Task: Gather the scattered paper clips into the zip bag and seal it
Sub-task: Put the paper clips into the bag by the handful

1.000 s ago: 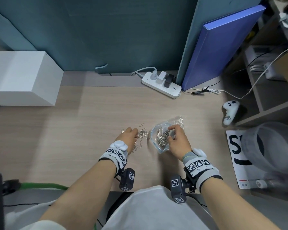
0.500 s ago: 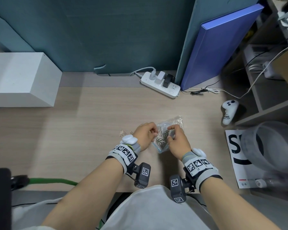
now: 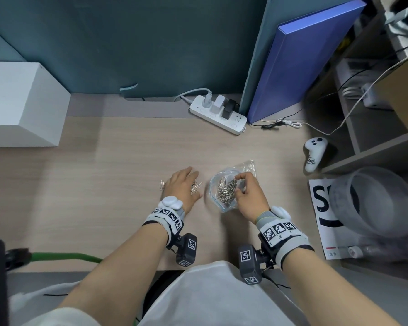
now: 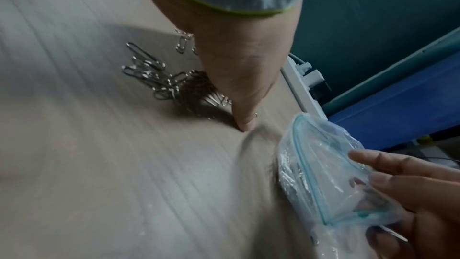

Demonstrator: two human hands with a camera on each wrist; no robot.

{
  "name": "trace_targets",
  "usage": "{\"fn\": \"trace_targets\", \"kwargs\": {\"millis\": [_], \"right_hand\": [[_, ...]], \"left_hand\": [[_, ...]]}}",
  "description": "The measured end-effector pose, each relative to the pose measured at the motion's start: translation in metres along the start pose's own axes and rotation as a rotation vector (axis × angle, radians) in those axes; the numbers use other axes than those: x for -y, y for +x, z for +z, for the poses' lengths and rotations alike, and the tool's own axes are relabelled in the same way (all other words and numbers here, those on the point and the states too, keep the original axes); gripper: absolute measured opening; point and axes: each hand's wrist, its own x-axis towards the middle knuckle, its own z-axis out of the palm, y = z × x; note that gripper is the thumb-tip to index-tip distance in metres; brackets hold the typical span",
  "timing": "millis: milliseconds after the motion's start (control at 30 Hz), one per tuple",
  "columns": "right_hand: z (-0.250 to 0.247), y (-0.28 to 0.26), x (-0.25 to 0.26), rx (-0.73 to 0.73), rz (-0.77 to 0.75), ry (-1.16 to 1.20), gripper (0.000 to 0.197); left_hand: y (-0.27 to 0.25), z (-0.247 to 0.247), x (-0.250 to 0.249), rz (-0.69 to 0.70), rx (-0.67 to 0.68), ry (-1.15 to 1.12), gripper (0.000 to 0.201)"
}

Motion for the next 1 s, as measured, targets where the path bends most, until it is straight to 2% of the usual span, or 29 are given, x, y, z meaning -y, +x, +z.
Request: {"fn": "trace_targets", "kwargs": {"millis": [100,300,433,533,567,667,733,800,900,1000], "right_hand": [[-0.002,0.000,0.000,-0.003,-0.006,-0.003,0.034],[-0.004,0.002,0.002,0.000,-0.011,-0.019,0.034],[-0.004,0.004,0.005,0.005,-0.015,-0.008,0.035],[-0.003,0.005,0.005,0.014,-0.006,-0.013,0.035],[-0.002,0.005,0.006,0.016,-0.002,-0.007,0.035],[0.000,0.007,0.009,0.024,-0.002,0.004,0.036],[0.002,0.008,0.010,0.025,-0.006,0.007,0.036],[0.003,0.008,0.010,0.025,-0.004,0.006,0.036],[0.002,0.008,0.010,0.025,0.008,0.000,0.035],[0.001,0.006,0.008,0.026,0.002,-0.003,0.035]], "left_hand": [[0.009,-0.004,-0.010,0.044,-0.020,0.012,0.057],[0.021,-0.007,-0.011,0.144,0.003,0.028,0.014],[0.018,-0.017,0.005,0.150,0.055,0.042,0.017],[0.010,-0.023,0.017,0.142,0.081,0.070,0.006],[0.005,-0.026,0.020,0.153,0.061,0.067,0.008],[-0.010,-0.034,0.028,0.167,0.098,0.070,0.058],[-0.015,-0.036,0.031,0.158,0.175,0.108,0.072],[-0.016,-0.034,0.032,0.155,0.194,0.132,0.066],[-0.017,-0.029,0.029,0.152,0.123,0.078,0.042],[-0.016,-0.023,0.029,0.152,0.065,0.061,0.028]]}}
